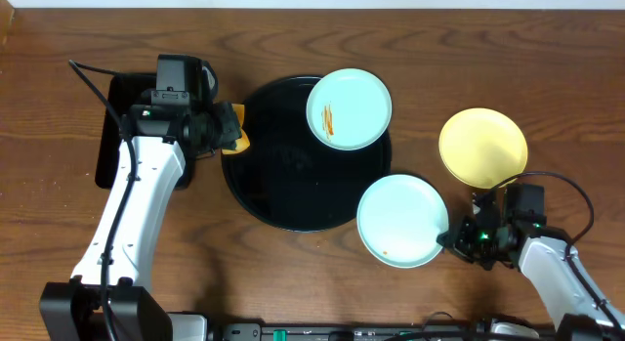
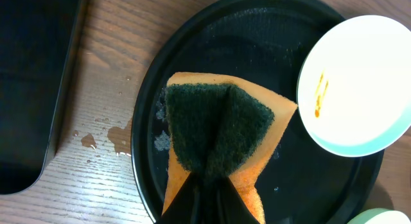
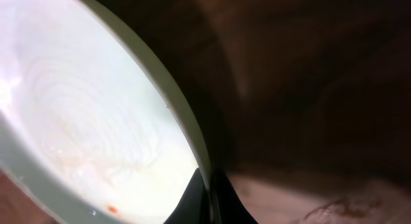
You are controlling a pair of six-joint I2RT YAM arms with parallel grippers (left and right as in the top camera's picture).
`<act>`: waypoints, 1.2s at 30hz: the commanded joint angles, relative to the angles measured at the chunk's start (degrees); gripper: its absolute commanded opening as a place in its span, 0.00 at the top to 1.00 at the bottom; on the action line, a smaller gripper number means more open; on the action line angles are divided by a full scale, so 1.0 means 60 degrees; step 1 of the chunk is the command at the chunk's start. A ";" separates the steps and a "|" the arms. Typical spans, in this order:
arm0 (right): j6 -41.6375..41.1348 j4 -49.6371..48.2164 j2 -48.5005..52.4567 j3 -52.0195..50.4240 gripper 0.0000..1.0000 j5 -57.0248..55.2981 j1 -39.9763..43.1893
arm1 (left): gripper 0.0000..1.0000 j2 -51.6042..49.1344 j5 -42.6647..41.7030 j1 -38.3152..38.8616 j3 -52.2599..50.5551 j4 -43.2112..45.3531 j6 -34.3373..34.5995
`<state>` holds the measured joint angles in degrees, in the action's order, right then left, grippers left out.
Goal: Clean dirty plates on tray and stack at the side
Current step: 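Lift the pale green plate and stack it onto the yellow plate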
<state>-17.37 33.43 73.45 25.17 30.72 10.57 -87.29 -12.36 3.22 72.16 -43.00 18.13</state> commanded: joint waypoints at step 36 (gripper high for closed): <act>-0.1286 0.0495 -0.1887 0.2681 0.98 -0.1953 -0.0015 | 0.93 0.0007 -0.0087 0.0022 0.0073 0.0040 -0.0055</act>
<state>-19.75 36.58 62.65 39.79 23.86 10.57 -87.29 -12.36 3.22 72.16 -43.00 18.13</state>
